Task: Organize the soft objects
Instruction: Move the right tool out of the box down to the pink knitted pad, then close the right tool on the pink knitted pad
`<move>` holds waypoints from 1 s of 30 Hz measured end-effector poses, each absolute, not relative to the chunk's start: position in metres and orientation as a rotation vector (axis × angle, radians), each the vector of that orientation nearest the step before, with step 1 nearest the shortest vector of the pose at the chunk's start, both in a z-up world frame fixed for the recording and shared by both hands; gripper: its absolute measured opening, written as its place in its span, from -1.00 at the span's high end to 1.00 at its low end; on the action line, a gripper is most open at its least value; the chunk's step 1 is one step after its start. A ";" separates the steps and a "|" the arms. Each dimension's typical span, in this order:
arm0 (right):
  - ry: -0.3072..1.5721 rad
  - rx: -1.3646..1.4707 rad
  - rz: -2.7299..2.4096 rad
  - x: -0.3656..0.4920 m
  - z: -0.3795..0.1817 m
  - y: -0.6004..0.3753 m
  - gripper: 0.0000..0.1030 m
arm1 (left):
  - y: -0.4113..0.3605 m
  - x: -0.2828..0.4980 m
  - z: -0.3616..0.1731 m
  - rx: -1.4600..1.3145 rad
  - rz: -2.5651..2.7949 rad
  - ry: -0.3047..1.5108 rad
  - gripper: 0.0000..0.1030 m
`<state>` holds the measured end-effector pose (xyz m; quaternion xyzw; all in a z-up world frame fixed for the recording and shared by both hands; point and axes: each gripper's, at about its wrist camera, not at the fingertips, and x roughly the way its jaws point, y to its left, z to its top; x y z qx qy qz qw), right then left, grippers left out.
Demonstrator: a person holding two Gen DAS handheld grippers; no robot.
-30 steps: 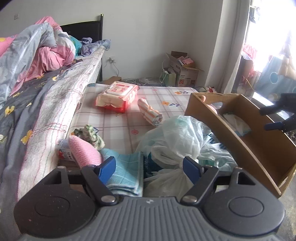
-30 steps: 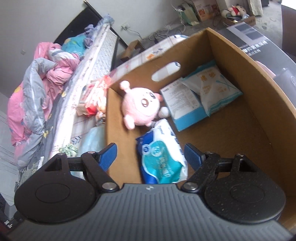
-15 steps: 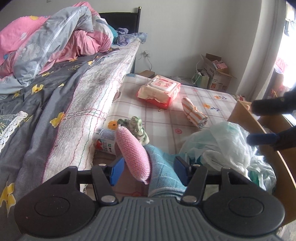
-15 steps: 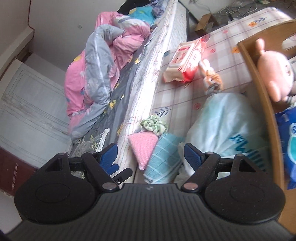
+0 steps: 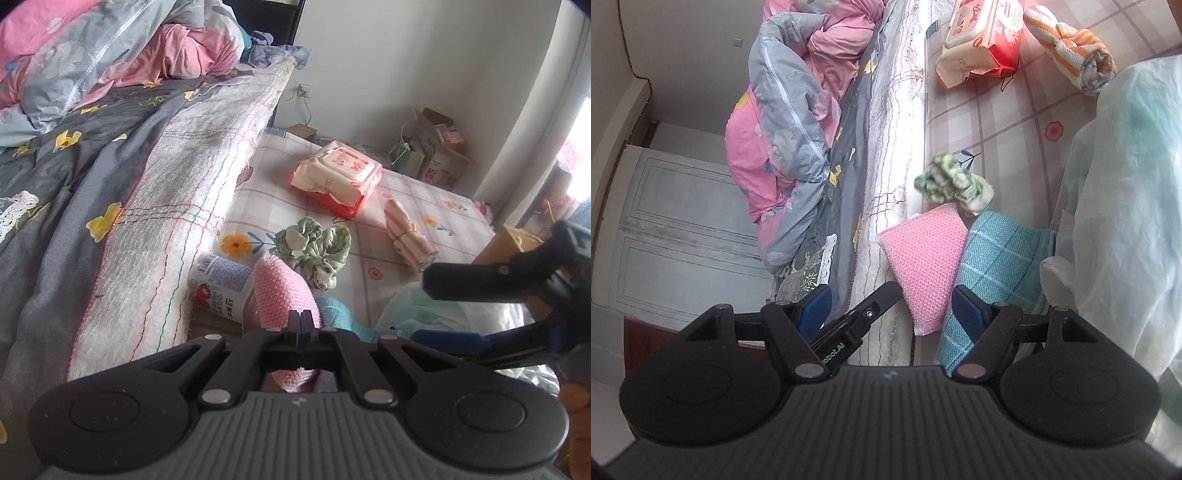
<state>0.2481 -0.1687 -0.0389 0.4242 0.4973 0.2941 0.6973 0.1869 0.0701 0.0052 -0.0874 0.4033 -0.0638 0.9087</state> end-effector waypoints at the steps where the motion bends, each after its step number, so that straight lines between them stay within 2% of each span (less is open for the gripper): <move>1: 1.109 0.956 0.660 0.250 -0.042 -0.168 -0.42 | 0.070 0.185 0.007 -0.173 -0.129 0.825 0.99; 7: 1.120 1.011 0.656 0.266 -0.059 -0.162 -0.42 | 0.073 0.180 0.019 -0.176 -0.127 0.806 0.98; 8: 1.123 1.009 0.649 0.268 -0.061 -0.160 -0.42 | 0.071 0.182 0.019 -0.172 -0.139 0.819 0.90; 9: 1.122 1.008 0.641 0.271 -0.063 -0.158 -0.42 | 0.069 0.184 0.017 -0.169 -0.142 0.835 0.65; 10: 1.121 1.010 0.636 0.274 -0.064 -0.155 -0.42 | 0.067 0.186 0.014 -0.162 -0.144 0.848 0.48; 11: 1.120 1.011 0.632 0.276 -0.065 -0.153 -0.42 | 0.063 0.188 0.011 -0.146 -0.147 0.855 0.15; 12: 1.118 1.011 0.625 0.280 -0.067 -0.150 -0.42 | 0.059 0.190 0.006 -0.128 -0.141 0.856 -0.01; 16: 1.120 0.986 0.612 0.300 -0.069 -0.137 -0.43 | 0.050 0.202 -0.011 -0.053 -0.072 0.880 0.06; 18: 1.126 0.955 0.597 0.313 -0.071 -0.129 -0.44 | 0.056 0.206 -0.017 -0.065 -0.042 0.903 0.34; 21: 1.139 0.923 0.573 0.331 -0.080 -0.121 -0.47 | 0.069 0.205 -0.023 -0.111 -0.041 0.923 0.47; 28: 1.224 0.894 0.597 0.356 -0.108 -0.102 -0.48 | 0.072 0.206 -0.029 -0.104 -0.048 0.934 0.50; 30: 1.208 0.880 0.627 0.352 -0.103 -0.099 -0.48 | 0.072 0.209 -0.031 -0.111 -0.061 0.933 0.42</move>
